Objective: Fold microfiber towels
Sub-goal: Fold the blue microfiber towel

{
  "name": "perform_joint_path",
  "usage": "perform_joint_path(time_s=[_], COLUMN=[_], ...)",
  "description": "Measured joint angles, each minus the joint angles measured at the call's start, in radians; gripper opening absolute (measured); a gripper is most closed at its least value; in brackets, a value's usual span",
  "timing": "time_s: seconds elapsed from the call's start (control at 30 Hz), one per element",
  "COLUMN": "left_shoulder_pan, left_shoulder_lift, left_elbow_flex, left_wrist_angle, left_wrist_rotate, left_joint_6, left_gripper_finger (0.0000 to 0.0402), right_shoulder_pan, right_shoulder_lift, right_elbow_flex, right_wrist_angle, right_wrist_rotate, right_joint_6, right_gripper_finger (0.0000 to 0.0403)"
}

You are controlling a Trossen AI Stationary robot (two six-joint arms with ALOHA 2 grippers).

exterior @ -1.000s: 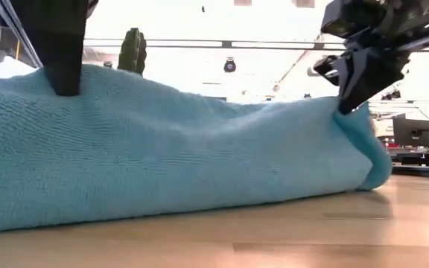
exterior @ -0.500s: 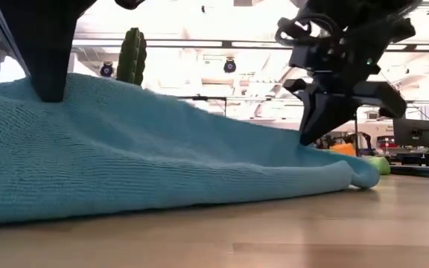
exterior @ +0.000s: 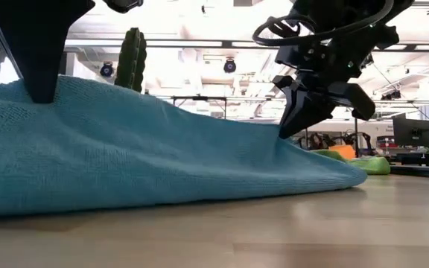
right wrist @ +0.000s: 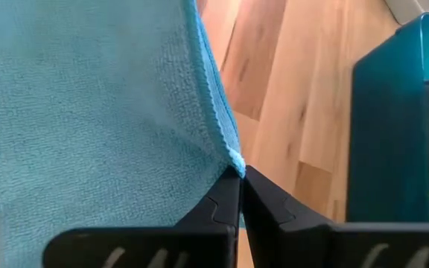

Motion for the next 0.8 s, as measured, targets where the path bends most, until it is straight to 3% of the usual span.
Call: perform_joint_path(time_s=[0.33, 0.53, 0.7, 0.8], left_shoulder_pan=[0.0, 0.005, 0.019, 0.027], left_shoulder_lift=[0.0, 0.0, 0.0, 0.0], left_elbow_flex=[0.0, 0.0, 0.0, 0.0], left_wrist_angle=[-0.004, -0.015, -0.095, -0.186], left_wrist_rotate=[0.005, 0.027, 0.065, 0.09], left_joint_6=[-0.014, -0.021, -0.053, -0.126], left_gripper_finger=[0.0006, 0.0044, 0.0107, 0.0132], right_shoulder_pan=[0.0, 0.0, 0.002, 0.002], right_shoulder_lift=[0.0, 0.0, 0.0, -0.005], right_elbow_flex=[0.0, 0.0, 0.003, 0.035], right_wrist_angle=[0.0, 0.01, 0.03, -0.067], right_wrist_rotate=[-0.067, -0.063, 0.08, 0.139], right_joint_6=[0.0, 0.004, 0.048, 0.188], right_gripper_finger=[0.0005, 0.0073, 0.0132, 0.0143])
